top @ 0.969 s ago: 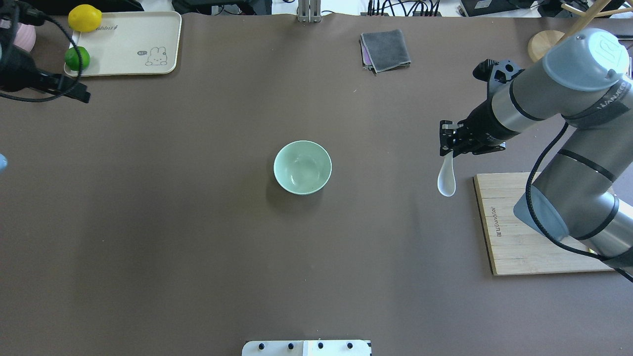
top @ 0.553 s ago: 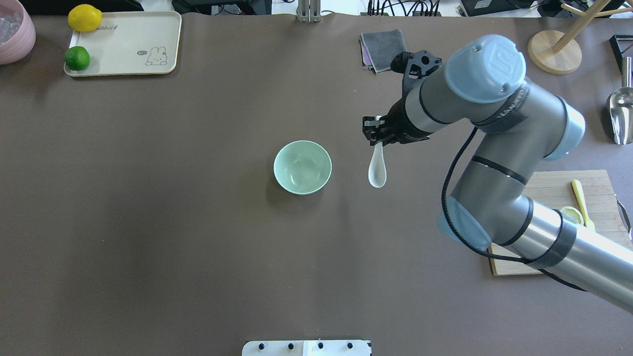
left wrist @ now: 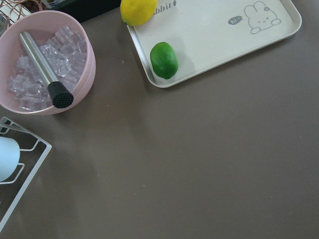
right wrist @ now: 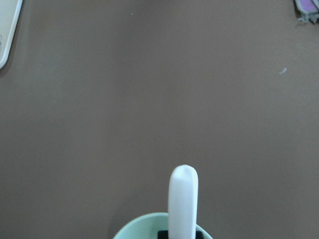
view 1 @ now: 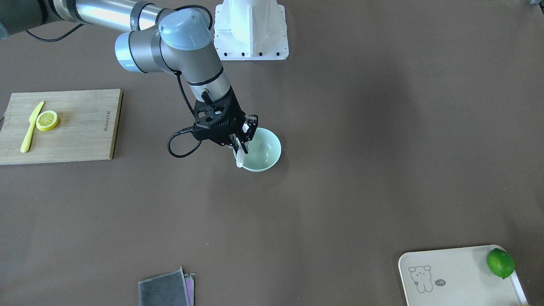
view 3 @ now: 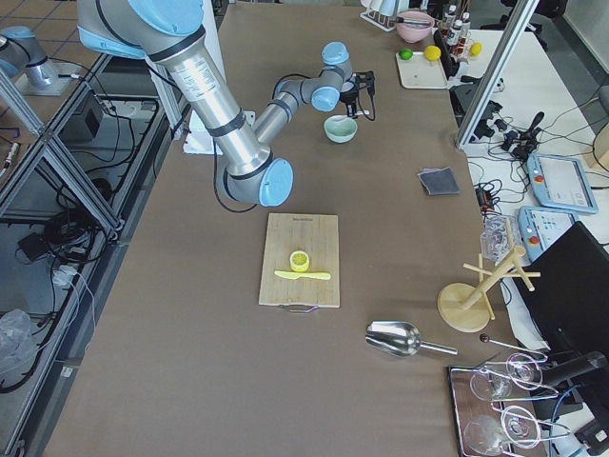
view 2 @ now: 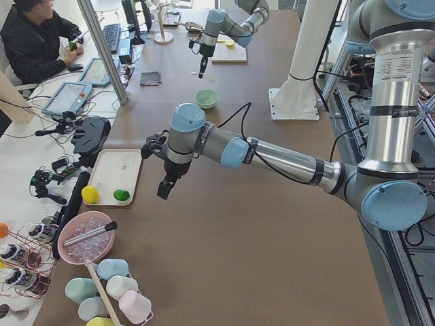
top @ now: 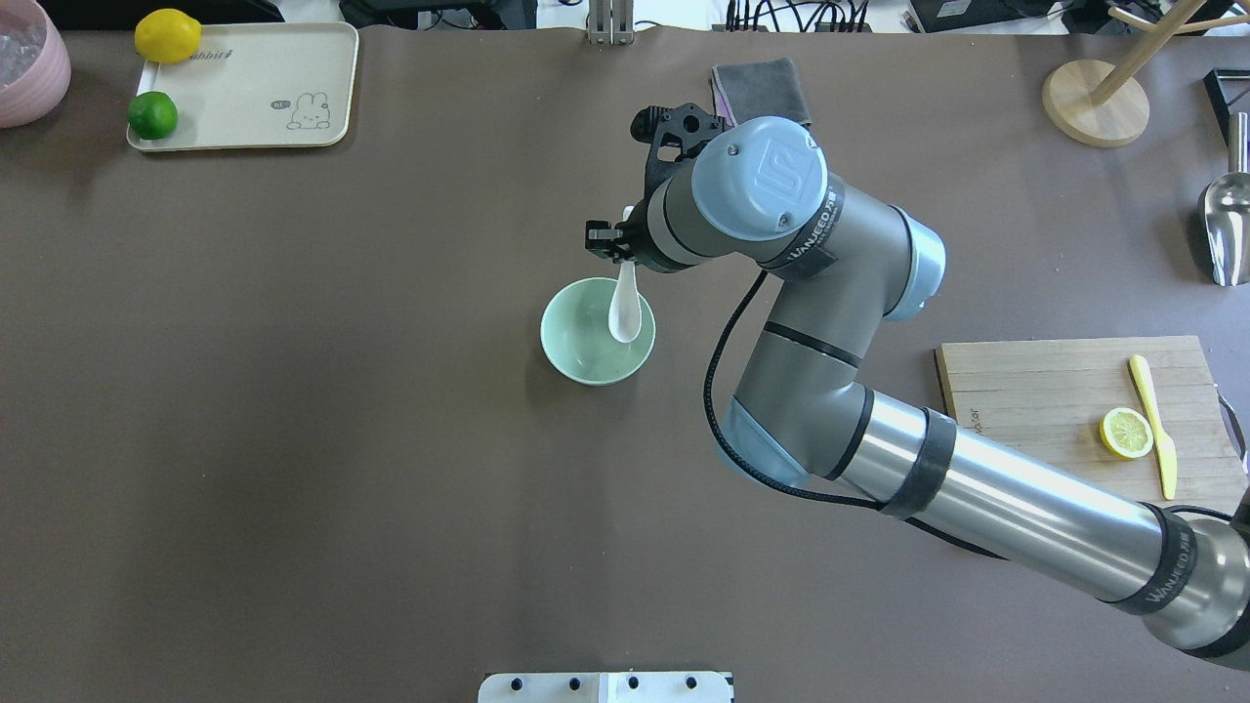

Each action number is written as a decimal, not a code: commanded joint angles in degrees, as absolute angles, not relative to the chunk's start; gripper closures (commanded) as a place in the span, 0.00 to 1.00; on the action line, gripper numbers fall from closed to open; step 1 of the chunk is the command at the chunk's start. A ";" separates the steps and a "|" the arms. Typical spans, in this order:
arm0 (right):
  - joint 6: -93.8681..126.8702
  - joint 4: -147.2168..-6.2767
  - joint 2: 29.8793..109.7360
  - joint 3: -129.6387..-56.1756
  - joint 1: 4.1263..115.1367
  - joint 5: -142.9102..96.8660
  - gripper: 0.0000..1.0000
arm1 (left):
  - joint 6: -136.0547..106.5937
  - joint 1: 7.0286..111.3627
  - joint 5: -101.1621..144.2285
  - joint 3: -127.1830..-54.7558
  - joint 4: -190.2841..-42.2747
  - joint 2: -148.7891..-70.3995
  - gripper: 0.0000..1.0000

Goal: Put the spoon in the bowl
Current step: 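Lower the spoon into the pale green bowl and open the right gripper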

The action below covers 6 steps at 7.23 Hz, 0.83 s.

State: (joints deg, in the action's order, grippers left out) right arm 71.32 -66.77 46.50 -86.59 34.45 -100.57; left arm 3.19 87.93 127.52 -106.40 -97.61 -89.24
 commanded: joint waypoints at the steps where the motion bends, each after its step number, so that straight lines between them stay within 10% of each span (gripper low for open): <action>1: 73.03 -61.00 43.34 -79.63 34.36 -98.44 1.00 | 3.87 88.16 127.70 -105.47 -97.29 -89.30 0.02; 4: 74.09 -61.17 44.12 -80.51 31.30 -97.48 1.00 | 3.96 88.07 127.71 -105.12 -97.29 -89.30 0.02; 5: 74.18 -61.35 43.86 -80.59 30.94 -97.04 0.04 | 3.96 88.15 127.79 -105.20 -97.38 -89.30 0.02; 6: 73.83 -62.39 43.86 -82.07 30.94 -96.77 0.00 | 3.96 88.15 127.79 -105.12 -97.38 -89.30 0.02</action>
